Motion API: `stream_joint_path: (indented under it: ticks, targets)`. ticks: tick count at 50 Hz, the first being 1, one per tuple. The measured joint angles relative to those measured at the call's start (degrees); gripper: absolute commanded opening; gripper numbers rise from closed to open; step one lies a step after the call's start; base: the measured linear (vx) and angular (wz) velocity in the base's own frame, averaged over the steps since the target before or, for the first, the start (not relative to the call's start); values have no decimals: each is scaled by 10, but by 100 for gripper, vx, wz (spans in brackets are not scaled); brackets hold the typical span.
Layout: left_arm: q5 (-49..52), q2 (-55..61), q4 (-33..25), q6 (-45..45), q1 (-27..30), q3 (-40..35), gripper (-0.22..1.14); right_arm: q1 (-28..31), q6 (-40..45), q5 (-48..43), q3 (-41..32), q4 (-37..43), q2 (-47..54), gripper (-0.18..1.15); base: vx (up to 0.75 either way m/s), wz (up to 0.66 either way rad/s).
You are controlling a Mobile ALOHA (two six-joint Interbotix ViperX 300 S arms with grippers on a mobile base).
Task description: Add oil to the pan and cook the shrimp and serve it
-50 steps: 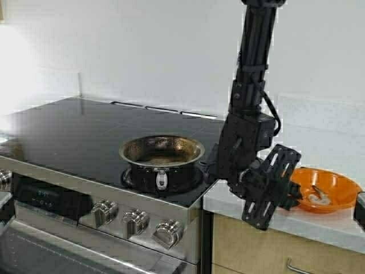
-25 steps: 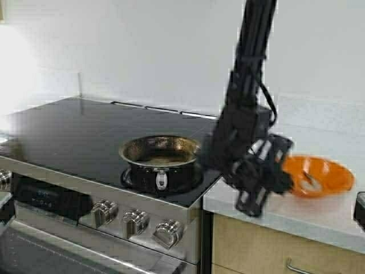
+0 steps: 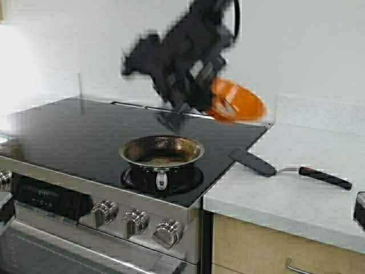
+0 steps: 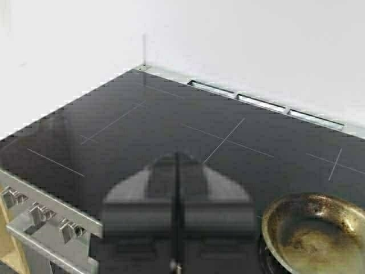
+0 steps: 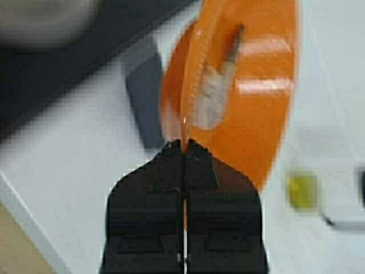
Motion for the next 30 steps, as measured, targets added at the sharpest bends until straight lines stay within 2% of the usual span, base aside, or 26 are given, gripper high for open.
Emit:
stream_joint_path:
  ticks: [12,20,30]
  targets:
    - [0,-2,0,0,0,0,3,-10,-11,-97,-90,9,-16,5,0,0]
    - [0,-4,0,0,0,0,3,-40,14,-215,-110,52,-17,5,0,0]
    - [0,-4,0,0,0,-1,3,-104,19,-347,-115,88,-17,5,0,0]
